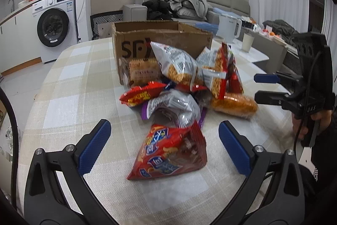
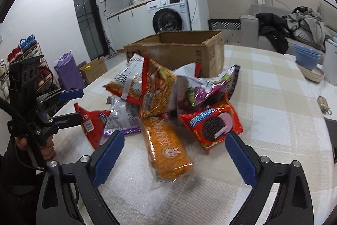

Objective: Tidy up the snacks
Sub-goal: 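Grasp the orange sponge-cake bag with the right tool while the left tool grasps the red chip bag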

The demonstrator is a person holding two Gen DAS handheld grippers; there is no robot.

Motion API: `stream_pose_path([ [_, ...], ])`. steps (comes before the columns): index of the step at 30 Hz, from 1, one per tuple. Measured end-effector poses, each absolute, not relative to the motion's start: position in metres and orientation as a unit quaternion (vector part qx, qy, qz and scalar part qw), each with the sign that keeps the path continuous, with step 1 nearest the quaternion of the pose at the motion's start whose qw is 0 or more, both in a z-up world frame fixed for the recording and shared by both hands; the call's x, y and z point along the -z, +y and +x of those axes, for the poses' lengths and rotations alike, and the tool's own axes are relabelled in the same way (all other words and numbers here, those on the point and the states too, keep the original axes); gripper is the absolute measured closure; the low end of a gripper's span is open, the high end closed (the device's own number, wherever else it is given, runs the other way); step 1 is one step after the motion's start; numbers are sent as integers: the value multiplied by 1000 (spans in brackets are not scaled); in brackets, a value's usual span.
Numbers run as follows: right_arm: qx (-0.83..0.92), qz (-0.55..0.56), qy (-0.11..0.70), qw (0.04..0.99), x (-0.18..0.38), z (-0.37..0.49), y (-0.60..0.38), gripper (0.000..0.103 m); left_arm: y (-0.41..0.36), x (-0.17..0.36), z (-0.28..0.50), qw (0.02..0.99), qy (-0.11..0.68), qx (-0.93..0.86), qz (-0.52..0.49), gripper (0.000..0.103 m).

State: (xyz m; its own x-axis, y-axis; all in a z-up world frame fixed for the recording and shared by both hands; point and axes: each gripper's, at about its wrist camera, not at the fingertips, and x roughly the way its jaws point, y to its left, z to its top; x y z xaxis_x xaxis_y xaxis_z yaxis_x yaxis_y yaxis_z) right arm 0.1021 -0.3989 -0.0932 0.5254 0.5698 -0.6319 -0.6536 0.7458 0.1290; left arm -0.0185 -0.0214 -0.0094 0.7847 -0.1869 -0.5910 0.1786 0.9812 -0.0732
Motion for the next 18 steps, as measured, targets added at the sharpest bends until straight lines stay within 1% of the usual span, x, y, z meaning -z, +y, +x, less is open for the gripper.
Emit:
stream_pose_path([
  [3, -360, -76, 349, 862, 99, 101, -391, 18, -24, 13, -19, 941, 322, 104, 0, 1],
  [8, -381, -87, 356, 849, 104, 96, -386, 27, -22, 19, -13, 933, 340, 116, -3, 1],
  [12, -382, -99, 367, 842, 108, 96, -382, 27, -20, 23, -10, 926, 355, 125, -5, 1],
  [18, -368, -108, 396, 834, 115, 103, -376, 27, -25, 29, -7, 919, 372, 131, 21, 1],
])
